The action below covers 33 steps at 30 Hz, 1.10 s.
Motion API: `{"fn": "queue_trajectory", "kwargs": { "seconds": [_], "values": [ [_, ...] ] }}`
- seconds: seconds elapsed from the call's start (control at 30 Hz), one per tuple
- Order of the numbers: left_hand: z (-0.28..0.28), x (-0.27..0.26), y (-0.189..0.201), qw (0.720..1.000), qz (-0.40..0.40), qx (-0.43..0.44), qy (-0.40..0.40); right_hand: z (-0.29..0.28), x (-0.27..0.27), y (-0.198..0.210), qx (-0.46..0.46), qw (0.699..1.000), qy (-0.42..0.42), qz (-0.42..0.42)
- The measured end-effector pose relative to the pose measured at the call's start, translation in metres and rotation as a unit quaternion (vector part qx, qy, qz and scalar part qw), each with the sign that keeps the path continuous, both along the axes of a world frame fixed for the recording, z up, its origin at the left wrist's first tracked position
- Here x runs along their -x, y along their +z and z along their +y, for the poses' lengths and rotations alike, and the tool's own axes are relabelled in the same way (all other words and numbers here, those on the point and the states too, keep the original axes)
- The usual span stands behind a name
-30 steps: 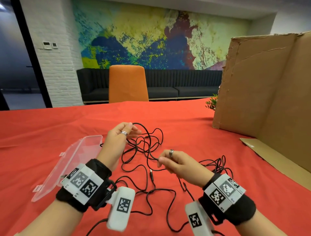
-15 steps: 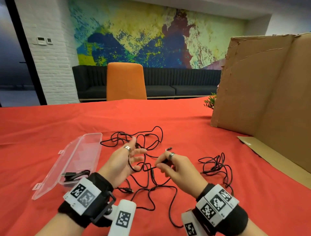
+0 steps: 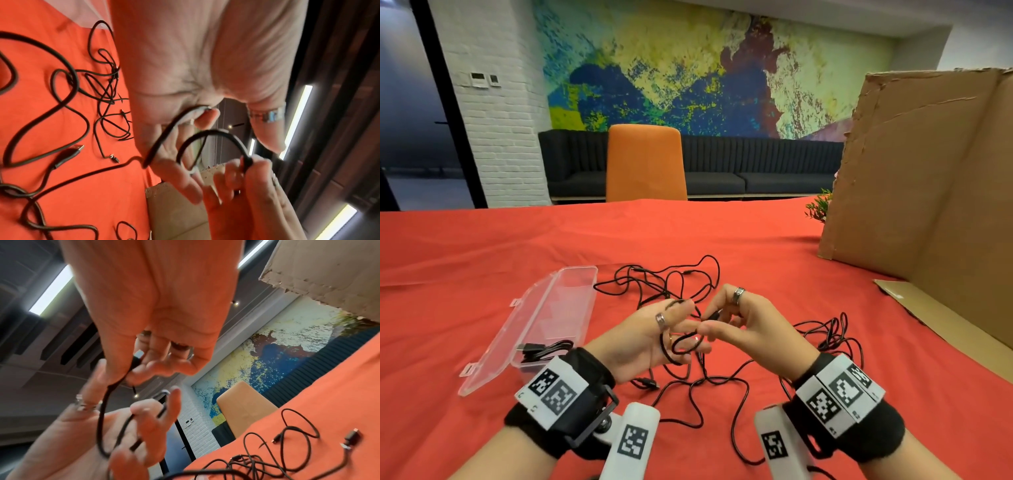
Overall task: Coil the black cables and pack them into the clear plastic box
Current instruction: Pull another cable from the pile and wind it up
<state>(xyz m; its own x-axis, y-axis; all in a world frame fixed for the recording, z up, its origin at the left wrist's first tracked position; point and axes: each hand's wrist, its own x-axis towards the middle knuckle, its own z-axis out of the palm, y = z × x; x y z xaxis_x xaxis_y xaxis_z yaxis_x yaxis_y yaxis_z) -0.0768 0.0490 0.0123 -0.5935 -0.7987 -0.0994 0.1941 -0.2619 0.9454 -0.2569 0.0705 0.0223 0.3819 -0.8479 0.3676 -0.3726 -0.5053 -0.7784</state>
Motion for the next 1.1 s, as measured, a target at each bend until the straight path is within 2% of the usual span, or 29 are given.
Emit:
{"fn": "queue_trajectory", "kwargs": {
  "seconds": [0.1,0.17,0.3,0.4,0.47,0.53,0.63,0.7,0.77,0.87,0.93,1.0,1.1],
  "values": [
    [0.003,0.001,-0.004,0.994,-0.021,0.051,-0.094,-0.009,-0.003,0.005,0.041,0.998,-0.004,0.050],
    [0.003,0.002,-0.006,0.990,-0.029,0.062,-0.123,-0.012,-0.005,0.009,0.065,0.994,0.002,0.082],
    [0.005,0.003,-0.006,0.992,-0.032,0.064,-0.105,-0.016,-0.003,0.010,0.057,0.995,0.014,0.086],
    [0.008,0.006,-0.001,0.997,-0.015,0.065,-0.050,-0.014,0.002,0.004,-0.058,0.998,0.016,-0.011],
    [0.009,0.009,0.003,0.998,0.025,0.050,-0.017,-0.010,-0.001,-0.007,-0.184,0.980,0.040,-0.070],
    [0.009,0.013,0.006,0.998,0.053,0.031,0.024,-0.003,-0.010,-0.023,-0.240,0.967,0.070,-0.045],
    [0.009,0.017,0.009,0.995,0.066,0.032,0.060,0.003,-0.023,-0.044,-0.169,0.975,0.097,0.106],
    [0.007,0.014,0.013,0.992,0.076,0.041,0.096,0.002,-0.022,-0.050,-0.112,0.971,0.084,0.194],
    [0.002,0.007,0.016,0.982,0.079,0.061,0.162,0.001,-0.013,-0.049,-0.090,0.973,0.047,0.208],
    [-0.005,-0.004,0.019,0.962,0.092,0.100,0.235,0.002,-0.001,-0.048,-0.048,0.984,-0.017,0.173],
    [-0.005,-0.004,0.019,0.962,0.062,0.121,0.238,0.003,0.000,-0.044,0.006,0.978,-0.048,0.202],
    [-0.004,-0.001,0.017,0.967,-0.001,0.134,0.217,0.005,-0.002,-0.041,0.071,0.963,-0.070,0.251],
    [-0.003,0.002,0.011,0.984,-0.049,0.104,0.138,0.003,-0.001,-0.031,0.208,0.931,-0.102,0.281]
  ]
}}
